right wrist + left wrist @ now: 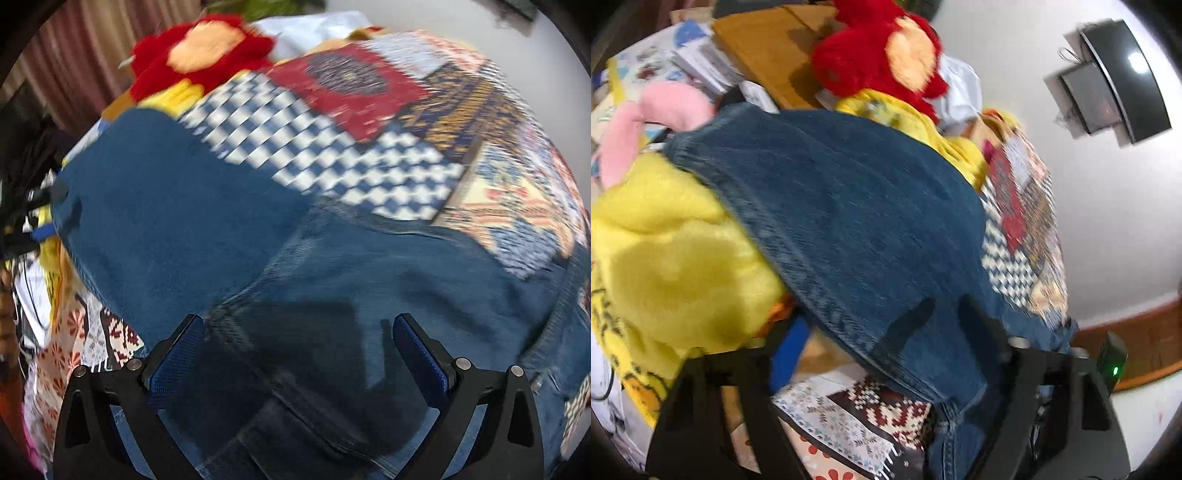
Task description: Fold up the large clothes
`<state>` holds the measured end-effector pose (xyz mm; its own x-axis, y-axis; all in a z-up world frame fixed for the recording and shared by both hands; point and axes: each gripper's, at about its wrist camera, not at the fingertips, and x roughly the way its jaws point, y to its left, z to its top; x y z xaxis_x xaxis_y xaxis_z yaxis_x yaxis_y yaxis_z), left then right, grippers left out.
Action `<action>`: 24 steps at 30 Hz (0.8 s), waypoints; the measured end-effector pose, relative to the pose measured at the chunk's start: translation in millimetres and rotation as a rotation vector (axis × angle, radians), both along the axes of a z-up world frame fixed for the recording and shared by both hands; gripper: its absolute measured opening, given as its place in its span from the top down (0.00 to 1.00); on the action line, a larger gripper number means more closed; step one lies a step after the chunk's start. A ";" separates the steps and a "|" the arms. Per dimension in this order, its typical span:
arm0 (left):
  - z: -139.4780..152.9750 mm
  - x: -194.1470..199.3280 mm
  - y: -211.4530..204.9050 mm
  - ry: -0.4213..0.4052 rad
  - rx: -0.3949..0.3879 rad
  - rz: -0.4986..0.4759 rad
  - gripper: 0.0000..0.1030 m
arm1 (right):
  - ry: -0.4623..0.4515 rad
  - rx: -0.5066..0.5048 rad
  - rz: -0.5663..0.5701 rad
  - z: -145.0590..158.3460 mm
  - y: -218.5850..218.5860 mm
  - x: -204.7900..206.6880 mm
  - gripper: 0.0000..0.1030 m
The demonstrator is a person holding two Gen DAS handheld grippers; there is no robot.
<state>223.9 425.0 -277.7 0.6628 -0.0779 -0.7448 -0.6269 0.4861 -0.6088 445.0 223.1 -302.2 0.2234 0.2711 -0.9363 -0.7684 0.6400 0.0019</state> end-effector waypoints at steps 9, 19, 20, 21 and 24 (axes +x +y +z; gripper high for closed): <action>28.2 -9.4 -21.3 0.035 0.253 0.028 0.88 | 0.006 -0.057 0.056 -33.1 16.2 -17.3 0.01; 51.6 15.0 -34.8 -0.026 0.284 -0.085 0.88 | 0.062 -0.070 0.075 -26.3 12.9 -29.3 0.01; 44.5 19.0 -29.0 -0.020 0.248 -0.084 0.85 | 0.073 -0.066 0.074 -25.2 8.7 -27.8 0.01; 35.6 23.6 -22.4 -0.006 0.214 -0.081 0.81 | 0.083 -0.057 0.071 -21.4 4.7 -29.4 0.02; 15.5 31.0 -10.0 0.012 0.169 -0.077 0.79 | 0.112 -0.010 0.052 -5.8 -12.0 -31.3 0.02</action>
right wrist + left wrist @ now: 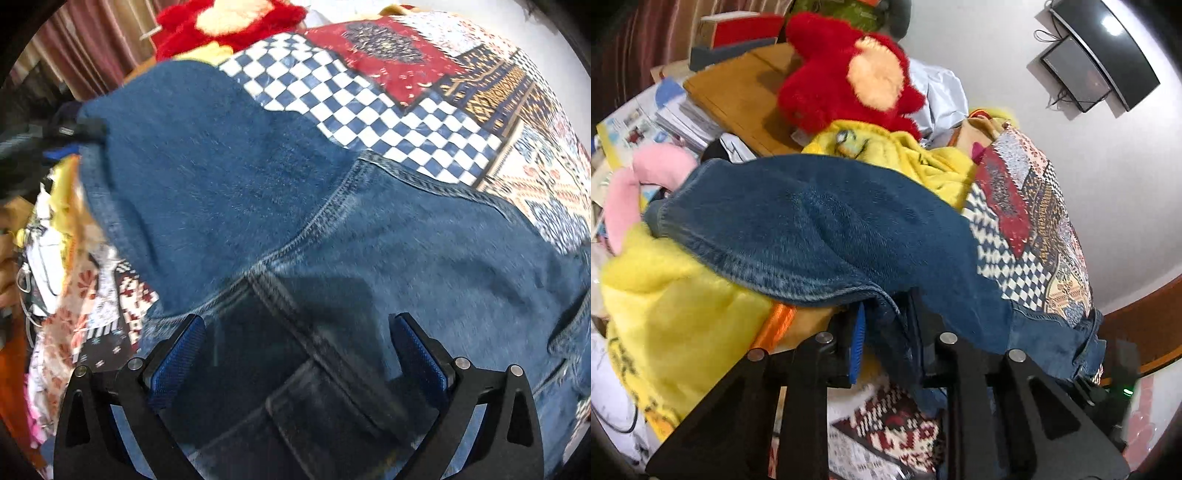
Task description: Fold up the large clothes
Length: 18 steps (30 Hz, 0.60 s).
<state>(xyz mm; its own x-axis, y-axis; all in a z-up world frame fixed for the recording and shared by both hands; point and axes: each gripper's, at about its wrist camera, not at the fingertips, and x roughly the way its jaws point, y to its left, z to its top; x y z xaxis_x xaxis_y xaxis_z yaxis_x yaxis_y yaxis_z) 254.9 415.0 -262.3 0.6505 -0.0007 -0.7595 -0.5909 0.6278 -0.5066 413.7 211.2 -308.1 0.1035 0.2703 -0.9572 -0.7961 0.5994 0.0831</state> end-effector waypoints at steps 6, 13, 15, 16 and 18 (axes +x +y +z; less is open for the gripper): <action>12.3 1.9 -5.8 0.043 0.112 0.003 0.94 | 0.048 0.078 -0.084 30.2 -43.9 4.7 0.03; 117.0 16.6 -84.1 -0.071 0.503 -0.162 0.95 | 0.006 0.152 -0.240 60.9 -118.6 33.7 0.03; 144.4 22.7 -114.1 -0.179 0.495 -0.264 0.95 | -0.006 0.187 -0.291 74.4 -146.2 36.7 0.03; 150.7 26.0 -126.2 -0.200 0.499 -0.296 0.95 | -0.011 0.206 -0.320 82.5 -161.0 36.2 0.02; 158.5 40.2 -161.5 -0.226 0.494 -0.389 0.95 | -0.023 0.233 -0.357 93.9 -183.6 34.3 0.03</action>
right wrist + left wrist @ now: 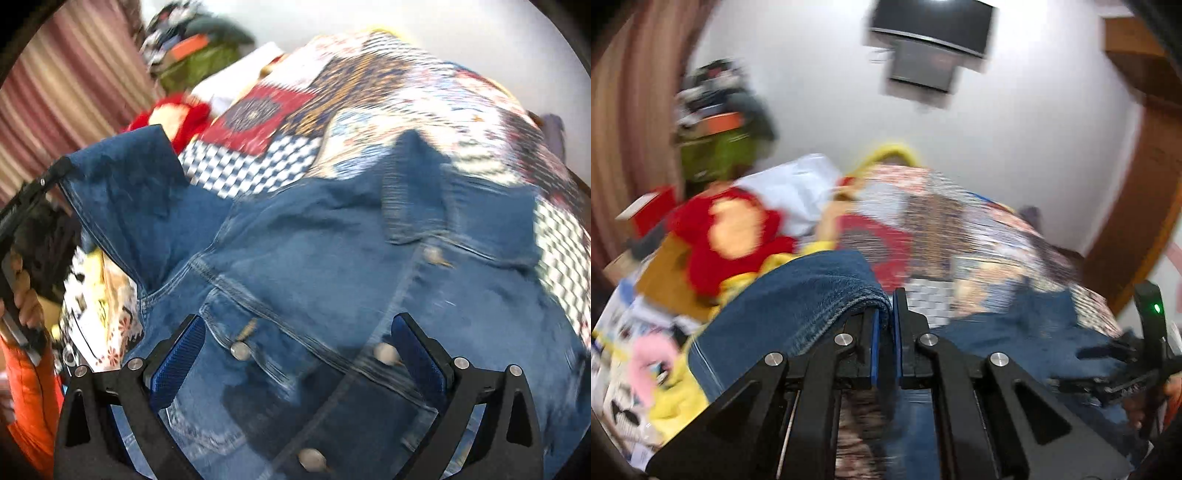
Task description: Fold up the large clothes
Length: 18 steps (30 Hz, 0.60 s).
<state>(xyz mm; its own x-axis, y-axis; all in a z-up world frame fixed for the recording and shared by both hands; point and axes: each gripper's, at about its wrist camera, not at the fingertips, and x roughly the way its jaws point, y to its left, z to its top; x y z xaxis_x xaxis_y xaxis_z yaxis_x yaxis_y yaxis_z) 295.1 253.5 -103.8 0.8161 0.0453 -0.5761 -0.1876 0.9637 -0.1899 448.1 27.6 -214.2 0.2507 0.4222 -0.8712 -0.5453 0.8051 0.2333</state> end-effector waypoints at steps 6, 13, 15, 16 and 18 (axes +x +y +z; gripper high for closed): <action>-57.3 43.5 -84.3 0.214 -0.100 -0.229 0.95 | -0.074 0.021 -0.081 25.4 -58.4 -18.6 0.02; -137.4 45.2 -140.8 0.497 -0.222 -0.363 0.94 | -0.085 0.001 -0.140 17.2 -109.4 -37.3 0.02; -139.7 38.3 -138.5 0.530 -0.252 -0.361 0.88 | -0.084 -0.004 -0.155 13.6 -119.6 -40.8 0.02; -136.2 33.8 -134.7 0.526 -0.259 -0.352 0.85 | -0.084 -0.005 -0.165 11.3 -125.1 -42.4 0.02; -125.6 24.8 -123.0 0.508 -0.258 -0.323 0.74 | -0.085 -0.003 -0.189 10.1 -132.8 -45.0 0.02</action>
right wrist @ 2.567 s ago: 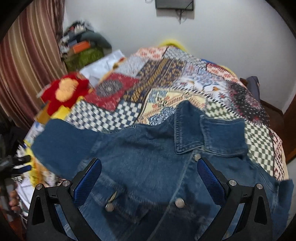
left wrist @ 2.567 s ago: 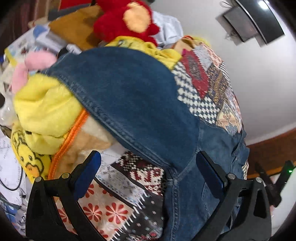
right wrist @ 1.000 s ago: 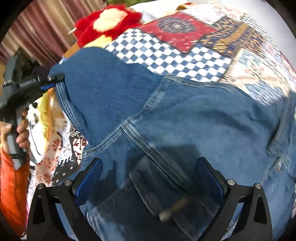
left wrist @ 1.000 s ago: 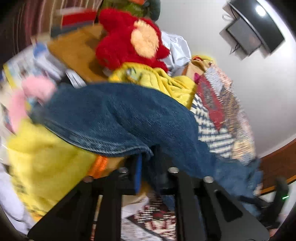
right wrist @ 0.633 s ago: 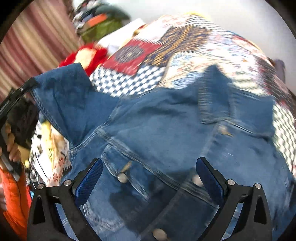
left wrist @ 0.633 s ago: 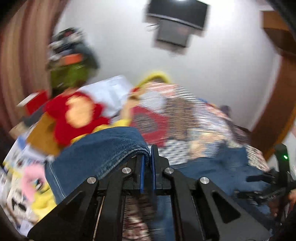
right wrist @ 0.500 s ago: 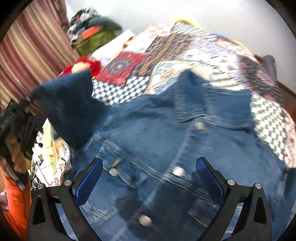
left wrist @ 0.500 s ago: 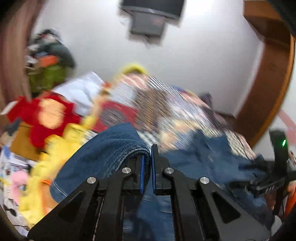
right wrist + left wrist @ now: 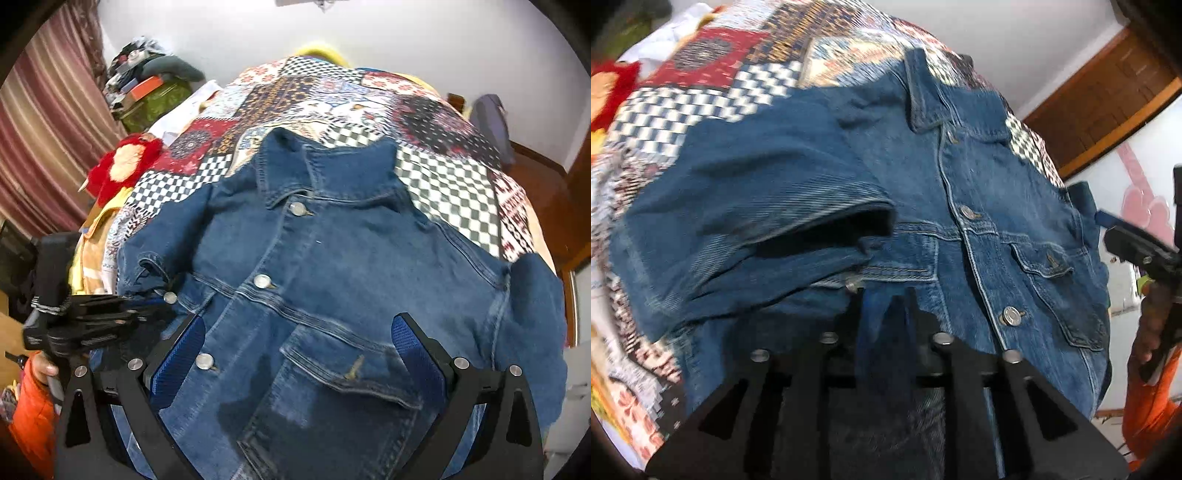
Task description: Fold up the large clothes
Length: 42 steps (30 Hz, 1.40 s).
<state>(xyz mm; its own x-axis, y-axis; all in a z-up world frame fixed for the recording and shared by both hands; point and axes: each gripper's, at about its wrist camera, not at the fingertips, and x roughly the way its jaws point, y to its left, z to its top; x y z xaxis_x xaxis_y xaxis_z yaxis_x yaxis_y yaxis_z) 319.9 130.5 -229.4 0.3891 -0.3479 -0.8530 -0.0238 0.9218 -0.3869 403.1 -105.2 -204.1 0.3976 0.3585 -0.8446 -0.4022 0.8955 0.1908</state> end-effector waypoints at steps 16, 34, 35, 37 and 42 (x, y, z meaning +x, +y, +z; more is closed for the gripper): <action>-22.0 -57.5 170.9 -0.033 -0.107 0.540 0.33 | -0.017 0.060 -0.024 7.0 24.1 -4.1 0.02; -65.3 -22.8 155.7 -0.008 -0.102 0.488 0.78 | 0.003 -0.052 0.047 -17.8 74.8 0.3 0.02; -55.6 -24.4 153.5 -0.041 -0.061 0.479 0.79 | 0.000 -0.053 0.050 -17.4 74.9 -0.5 0.02; -35.1 -22.3 144.8 -0.098 0.027 0.450 0.80 | -0.009 -0.058 0.054 -16.9 74.2 -2.1 0.02; 38.1 -14.5 118.6 -0.287 0.124 0.379 0.88 | -0.043 -0.088 0.059 -13.0 68.4 -6.3 0.02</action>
